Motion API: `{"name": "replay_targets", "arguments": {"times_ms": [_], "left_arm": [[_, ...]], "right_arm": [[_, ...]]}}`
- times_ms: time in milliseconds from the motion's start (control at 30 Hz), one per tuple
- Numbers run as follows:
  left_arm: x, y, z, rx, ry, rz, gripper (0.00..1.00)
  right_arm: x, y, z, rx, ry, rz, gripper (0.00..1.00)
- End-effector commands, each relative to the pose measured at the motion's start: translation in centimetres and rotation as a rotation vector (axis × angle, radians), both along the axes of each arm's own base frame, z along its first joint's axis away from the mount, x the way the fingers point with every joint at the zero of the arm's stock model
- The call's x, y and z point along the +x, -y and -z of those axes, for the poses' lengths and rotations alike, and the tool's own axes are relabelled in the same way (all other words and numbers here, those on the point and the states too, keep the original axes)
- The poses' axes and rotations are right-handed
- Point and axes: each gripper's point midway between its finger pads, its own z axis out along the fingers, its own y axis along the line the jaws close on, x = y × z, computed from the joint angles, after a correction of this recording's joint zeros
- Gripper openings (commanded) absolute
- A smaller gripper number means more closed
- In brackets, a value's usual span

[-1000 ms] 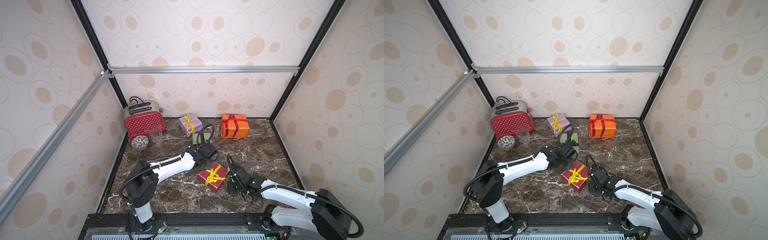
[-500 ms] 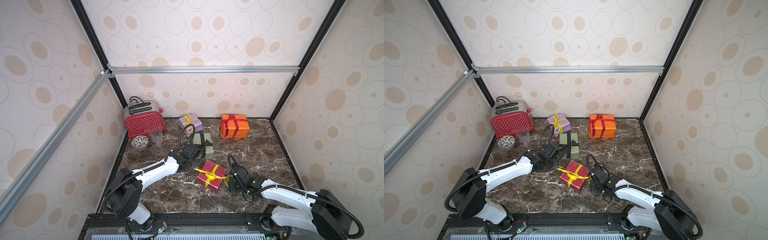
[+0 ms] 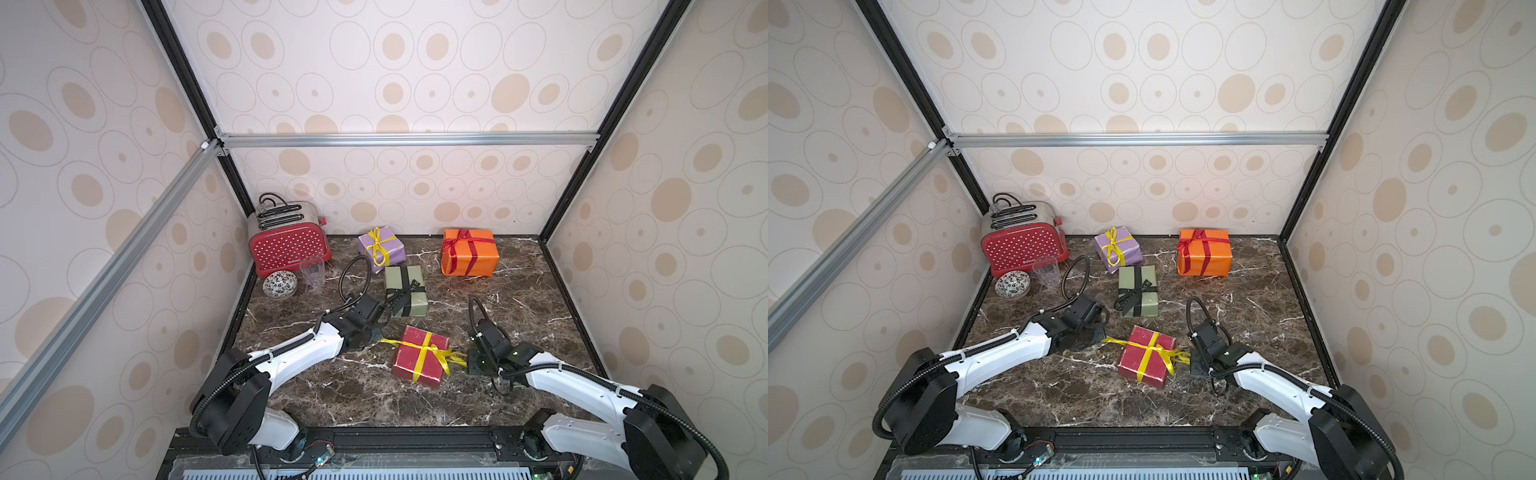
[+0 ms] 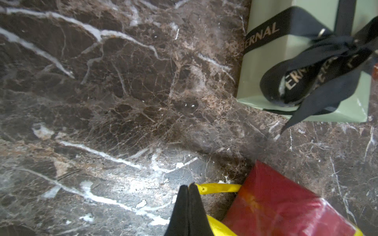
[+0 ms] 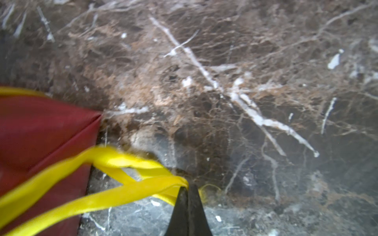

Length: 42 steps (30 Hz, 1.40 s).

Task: Untie the ribbon bows on the gift boxes
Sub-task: Untie the ribbon from the gift box.

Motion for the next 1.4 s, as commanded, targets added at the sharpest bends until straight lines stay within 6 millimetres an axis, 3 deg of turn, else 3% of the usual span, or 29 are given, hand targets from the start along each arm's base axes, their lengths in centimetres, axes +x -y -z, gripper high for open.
{"name": "replay_targets", "arguments": {"times_ms": [0,200,433,533,600,700,833,1033,1100,1200,1267,1367], "left_arm": [[0.3,-1.1,0.3,-0.030,0.015,-0.084,0.00],[-0.2,-1.7,1.0,-0.044,0.040,-0.091,0.00],[-1.2,-0.7,3.1,-0.054,-0.012,0.004,0.00],[-1.7,-1.2,3.7,-0.025,-0.030,0.016,0.12],[-2.0,-1.8,3.6,0.001,-0.030,0.016,0.33],[-1.9,-2.6,2.7,0.027,-0.006,0.007,0.42],[-1.6,-2.7,0.7,0.043,0.039,0.037,0.66],[-1.0,-1.3,-4.2,-0.013,0.173,0.157,0.88],[-1.1,-0.2,-6.0,-0.053,0.220,0.226,0.90],[-1.8,2.1,-7.7,-0.094,0.233,0.353,0.91],[-2.4,4.1,-8.0,-0.089,0.205,0.442,0.91],[-3.4,7.5,-7.2,-0.105,0.136,0.545,0.88]], "right_arm": [[0.3,0.4,0.1,0.074,-0.034,0.079,0.02],[1.2,0.7,0.9,0.162,-0.097,0.164,0.03],[1.6,0.3,1.3,0.200,-0.135,0.189,0.17],[1.5,0.6,1.3,0.206,-0.125,0.208,0.24],[1.3,1.1,1.3,0.205,-0.114,0.227,0.29],[0.9,1.8,0.8,0.200,-0.089,0.252,0.34],[0.4,3.1,-1.0,0.184,-0.016,0.280,0.41],[-0.3,4.4,-4.7,0.196,0.117,0.285,0.49],[-0.2,3.4,-6.0,0.253,0.160,0.232,0.53],[0.2,-0.3,-8.3,0.422,0.215,0.055,0.62],[-0.1,-2.6,-9.2,0.511,0.208,-0.051,0.67],[-0.6,-4.4,-9.2,0.511,0.155,-0.149,0.67]]}}
